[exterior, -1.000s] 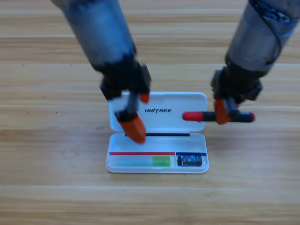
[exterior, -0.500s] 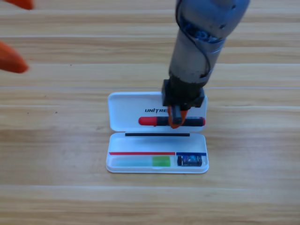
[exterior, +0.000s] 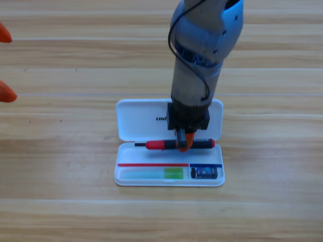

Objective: Clean up eraser and pencils

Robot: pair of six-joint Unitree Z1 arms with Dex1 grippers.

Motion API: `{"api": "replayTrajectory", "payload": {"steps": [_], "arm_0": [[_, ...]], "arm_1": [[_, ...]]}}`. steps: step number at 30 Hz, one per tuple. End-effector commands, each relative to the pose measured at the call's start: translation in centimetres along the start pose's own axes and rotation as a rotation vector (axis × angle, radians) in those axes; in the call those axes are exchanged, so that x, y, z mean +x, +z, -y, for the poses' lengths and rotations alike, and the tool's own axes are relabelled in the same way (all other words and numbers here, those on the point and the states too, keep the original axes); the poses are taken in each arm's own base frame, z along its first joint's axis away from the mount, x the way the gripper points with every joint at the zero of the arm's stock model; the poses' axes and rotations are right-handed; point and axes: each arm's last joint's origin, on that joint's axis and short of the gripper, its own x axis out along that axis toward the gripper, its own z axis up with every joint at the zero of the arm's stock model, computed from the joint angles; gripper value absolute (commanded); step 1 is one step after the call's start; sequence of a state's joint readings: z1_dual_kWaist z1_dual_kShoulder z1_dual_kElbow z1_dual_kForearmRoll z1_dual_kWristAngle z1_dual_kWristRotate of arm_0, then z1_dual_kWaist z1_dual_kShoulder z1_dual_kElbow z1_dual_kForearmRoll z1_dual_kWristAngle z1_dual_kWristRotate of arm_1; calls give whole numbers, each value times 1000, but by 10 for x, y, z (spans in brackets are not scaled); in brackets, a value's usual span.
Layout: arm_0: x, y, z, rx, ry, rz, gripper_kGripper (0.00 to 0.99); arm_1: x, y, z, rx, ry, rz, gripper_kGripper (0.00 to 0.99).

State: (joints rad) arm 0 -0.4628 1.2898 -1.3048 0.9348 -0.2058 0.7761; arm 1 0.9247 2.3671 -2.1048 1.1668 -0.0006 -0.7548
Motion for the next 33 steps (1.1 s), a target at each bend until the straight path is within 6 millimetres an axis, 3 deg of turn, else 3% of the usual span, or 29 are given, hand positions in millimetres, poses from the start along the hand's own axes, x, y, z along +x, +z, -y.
{"api": "replayTrajectory", "payload": {"steps": [1, 10, 11, 14, 15, 16, 19, 23, 27, 33], "arm_0": [[7, -9, 1, -16, -14, -22, 990], [10, -11, 2, -19, -26, -28, 990], [11, -11, 2, -21, -28, -31, 990], [12, -12, 3, -22, -32, -31, 990], [12, -12, 3, -21, -36, -32, 990], [13, -12, 3, -22, -38, -31, 990], [14, -13, 4, -26, -40, -35, 990], [15, -14, 4, -27, -47, -37, 990], [16, -13, 3, -29, -45, -31, 990], [25, -1, -11, -43, -6, 21, 990]], "arm_1": [[33, 11, -11, -19, 52, -64, 0], [33, 12, -11, -11, 52, -59, 0], [32, 12, -12, -8, 51, -58, 69], [24, 11, -12, 4, 41, -48, 807], [18, 10, -13, 6, 36, -40, 877], [11, 10, -15, 4, 29, -32, 888], [-27, 3, -26, -3, 7, 18, 891], [-103, -19, -54, -10, -35, 133, 904], [-170, -54, -89, -6, -30, 285, 904], [-235, -120, -132, 45, -52, 499, 904]]}}
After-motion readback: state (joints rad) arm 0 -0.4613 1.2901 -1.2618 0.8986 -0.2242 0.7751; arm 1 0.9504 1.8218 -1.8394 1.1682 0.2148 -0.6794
